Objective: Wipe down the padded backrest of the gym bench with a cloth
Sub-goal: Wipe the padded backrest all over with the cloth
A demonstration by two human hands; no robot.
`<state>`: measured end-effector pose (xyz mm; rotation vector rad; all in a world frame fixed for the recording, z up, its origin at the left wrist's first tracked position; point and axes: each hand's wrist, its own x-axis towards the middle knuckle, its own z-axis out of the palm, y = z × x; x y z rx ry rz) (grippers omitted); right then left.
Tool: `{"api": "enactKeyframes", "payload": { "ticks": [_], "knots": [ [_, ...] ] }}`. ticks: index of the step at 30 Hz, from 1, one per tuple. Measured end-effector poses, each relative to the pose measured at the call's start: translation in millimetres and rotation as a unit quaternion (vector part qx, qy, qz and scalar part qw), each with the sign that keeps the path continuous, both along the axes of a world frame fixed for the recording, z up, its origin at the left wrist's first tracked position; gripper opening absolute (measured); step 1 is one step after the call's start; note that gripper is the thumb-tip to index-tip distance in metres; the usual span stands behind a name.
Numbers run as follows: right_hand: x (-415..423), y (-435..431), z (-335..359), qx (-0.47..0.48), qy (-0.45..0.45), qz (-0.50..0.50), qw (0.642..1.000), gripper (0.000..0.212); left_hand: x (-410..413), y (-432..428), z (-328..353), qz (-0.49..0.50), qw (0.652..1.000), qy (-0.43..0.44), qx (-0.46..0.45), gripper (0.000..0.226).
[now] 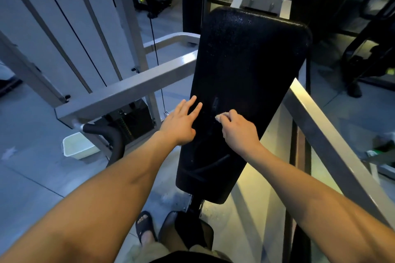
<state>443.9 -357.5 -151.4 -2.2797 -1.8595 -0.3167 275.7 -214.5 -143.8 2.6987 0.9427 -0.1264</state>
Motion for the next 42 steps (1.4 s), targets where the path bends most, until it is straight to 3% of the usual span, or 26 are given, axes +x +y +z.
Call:
{"api": "enactKeyframes", "payload": {
  "ticks": [5,8,14,18,20,22,27,32,35,38,40,42],
  "knots": [
    [18.1,33.1,73.2,0.146,-0.023,-0.010,0.989,0.027,-1.3,3.6,0.5,-0.010,1.000,-0.002,-0.012,0.093],
    [20.8,53.6,75.5,0.166,-0.041,-0.038,0.984,0.029,-0.1,-1.8,-3.7,-0.002,1.000,-0.015,-0.022,0.095],
    [0.3,25.0,-9.8,0.071,-0.063,0.030,0.995,0.038,0.3,1.6,-6.6,-0.009,1.000,-0.014,0.012,0.095],
    [-1.5,12.7,-13.6,-0.034,-0.040,0.055,0.997,0.031,-0.3,3.0,-6.4,-0.008,1.000,0.000,0.016,0.094],
    [1.9,17.6,13.1,-0.017,-0.021,0.063,0.998,0.029,-0.5,4.7,-5.6,-0.012,1.000,0.005,0.010,0.094],
    [9.2,31.5,51.1,0.068,-0.019,0.058,0.996,0.030,-0.3,6.1,-4.7,-0.012,1.000,0.003,-0.001,0.094],
    [21.3,76.6,96.5,0.177,-0.069,-0.005,0.982,0.030,1.3,2.6,-3.9,-0.004,1.000,0.004,-0.004,0.095],
    [3.2,53.0,17.0,0.101,-0.117,0.054,0.987,0.033,-1.2,8.1,-7.2,-0.017,0.999,0.021,0.024,0.092],
    [1.2,13.0,-34.9,0.049,-0.107,0.105,0.987,0.027,-1.6,9.3,-7.1,-0.020,0.999,0.034,0.025,0.090],
    [-1.0,-2.2,-37.3,-0.049,-0.071,0.097,0.992,0.024,-1.5,10.7,-6.0,-0.020,0.998,0.048,0.021,0.089],
    [-1.4,6.7,-7.6,-0.028,-0.048,0.081,0.995,0.023,-1.2,10.7,-6.1,-0.019,0.998,0.050,0.022,0.089],
    [1.0,25.4,36.7,0.062,-0.040,0.072,0.995,0.026,-0.9,9.7,-6.1,-0.016,0.999,0.043,0.017,0.091]
  ]
}}
